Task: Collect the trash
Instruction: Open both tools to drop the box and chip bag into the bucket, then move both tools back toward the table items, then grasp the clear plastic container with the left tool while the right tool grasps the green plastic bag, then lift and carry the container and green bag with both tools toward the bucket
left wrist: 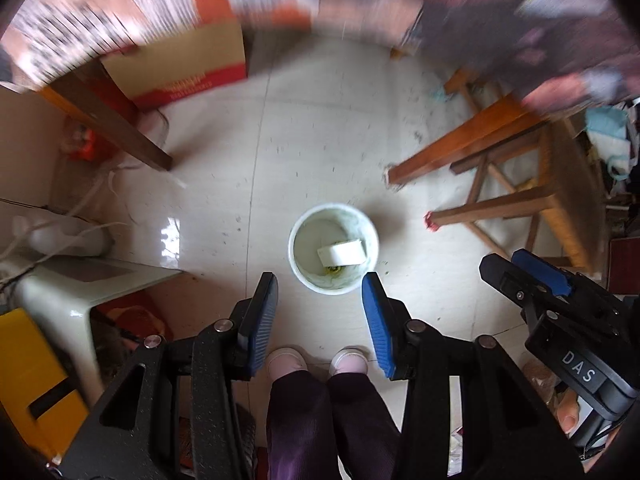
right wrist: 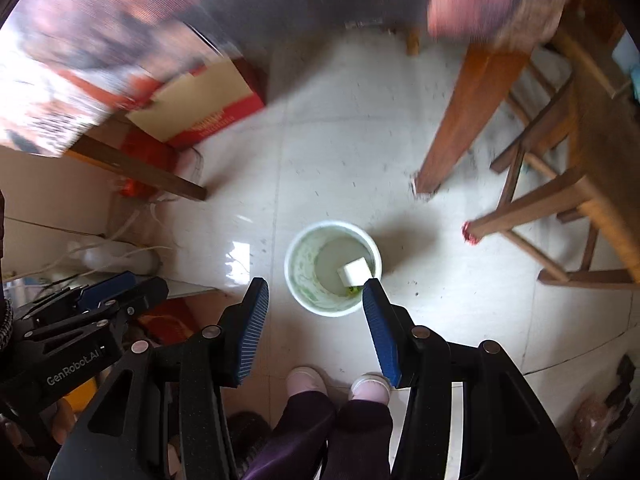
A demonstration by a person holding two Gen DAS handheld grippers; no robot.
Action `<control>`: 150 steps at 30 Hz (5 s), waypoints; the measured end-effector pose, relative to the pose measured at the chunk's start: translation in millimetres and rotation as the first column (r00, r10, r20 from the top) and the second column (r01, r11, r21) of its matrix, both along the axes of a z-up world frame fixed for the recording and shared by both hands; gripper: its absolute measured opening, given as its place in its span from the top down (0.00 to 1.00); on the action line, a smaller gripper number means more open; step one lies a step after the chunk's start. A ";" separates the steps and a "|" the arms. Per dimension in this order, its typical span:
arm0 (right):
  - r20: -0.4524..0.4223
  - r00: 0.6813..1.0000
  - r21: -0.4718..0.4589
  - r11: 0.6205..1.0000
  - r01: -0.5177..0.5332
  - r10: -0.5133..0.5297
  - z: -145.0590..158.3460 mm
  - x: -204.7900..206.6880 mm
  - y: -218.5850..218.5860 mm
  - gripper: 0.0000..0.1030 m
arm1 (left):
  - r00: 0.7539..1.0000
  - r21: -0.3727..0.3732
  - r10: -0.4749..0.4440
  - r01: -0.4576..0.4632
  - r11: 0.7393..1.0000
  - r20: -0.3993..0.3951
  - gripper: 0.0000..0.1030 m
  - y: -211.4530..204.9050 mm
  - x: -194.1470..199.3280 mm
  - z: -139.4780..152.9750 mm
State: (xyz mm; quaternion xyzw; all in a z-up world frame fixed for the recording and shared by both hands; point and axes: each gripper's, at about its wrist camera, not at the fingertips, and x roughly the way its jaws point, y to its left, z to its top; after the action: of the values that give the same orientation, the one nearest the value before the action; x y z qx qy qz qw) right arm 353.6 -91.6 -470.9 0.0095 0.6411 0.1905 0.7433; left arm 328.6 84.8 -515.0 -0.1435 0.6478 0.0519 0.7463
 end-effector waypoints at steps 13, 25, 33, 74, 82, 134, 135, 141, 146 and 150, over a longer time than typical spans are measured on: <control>0.315 0.947 0.095 0.995 0.031 -0.060 227.9 -36.2 -8.6 0.56 | 0.945 0.073 0.009 -0.034 0.997 0.326 0.58 20.1 -35.0 267.2; 0.583 0.780 0.220 0.968 0.117 -0.226 390.1 -69.2 -30.3 0.56 | 0.799 0.136 -0.082 0.001 0.991 0.595 0.55 12.3 -82.9 431.9; 0.688 0.680 0.237 0.964 0.118 -0.253 433.4 -85.1 -34.6 0.56 | 0.692 0.142 -0.114 0.017 0.990 0.713 0.46 16.3 -103.0 486.4; 0.556 0.829 0.190 0.980 -0.055 -0.061 377.2 209.8 -17.4 0.21 | 0.815 0.072 0.185 -0.267 0.961 0.548 0.19 60.4 198.2 425.2; 0.424 0.892 0.179 0.980 0.086 -0.155 323.3 261.5 22.4 0.21 | 0.892 0.086 0.088 -0.140 0.986 0.444 0.19 112.3 267.7 372.0; 0.281 0.955 0.077 0.994 0.081 -0.099 254.7 306.7 11.3 0.78 | 0.967 0.065 0.030 -0.048 0.997 0.251 0.99 118.4 338.0 254.6; 0.294 0.951 0.078 0.994 0.078 -0.097 260.2 304.5 10.0 0.78 | 0.964 0.074 0.033 -0.054 0.996 0.265 0.99 115.6 335.6 262.9; 0.391 0.916 0.115 0.992 0.050 -0.092 300.3 288.5 -10.2 0.78 | 0.928 0.096 0.059 -0.101 0.990 0.369 0.99 95.9 313.8 317.1; 0.472 0.877 0.145 0.989 0.019 -0.086 331.9 270.5 -34.5 0.78 | 0.881 0.104 0.078 -0.142 0.984 0.466 0.99 69.7 288.3 362.9; 0.513 0.856 0.168 0.986 -0.022 -0.068 351.4 254.7 -50.3 0.78 | 0.839 0.107 0.094 -0.177 0.978 0.536 0.99 45.2 262.5 394.7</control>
State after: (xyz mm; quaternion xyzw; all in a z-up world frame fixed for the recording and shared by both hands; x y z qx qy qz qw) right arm 608.4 -141.9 -119.5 0.0282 0.3999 0.2302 0.8867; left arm 591.2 130.0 -120.2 -0.1404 0.4003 0.1126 0.8985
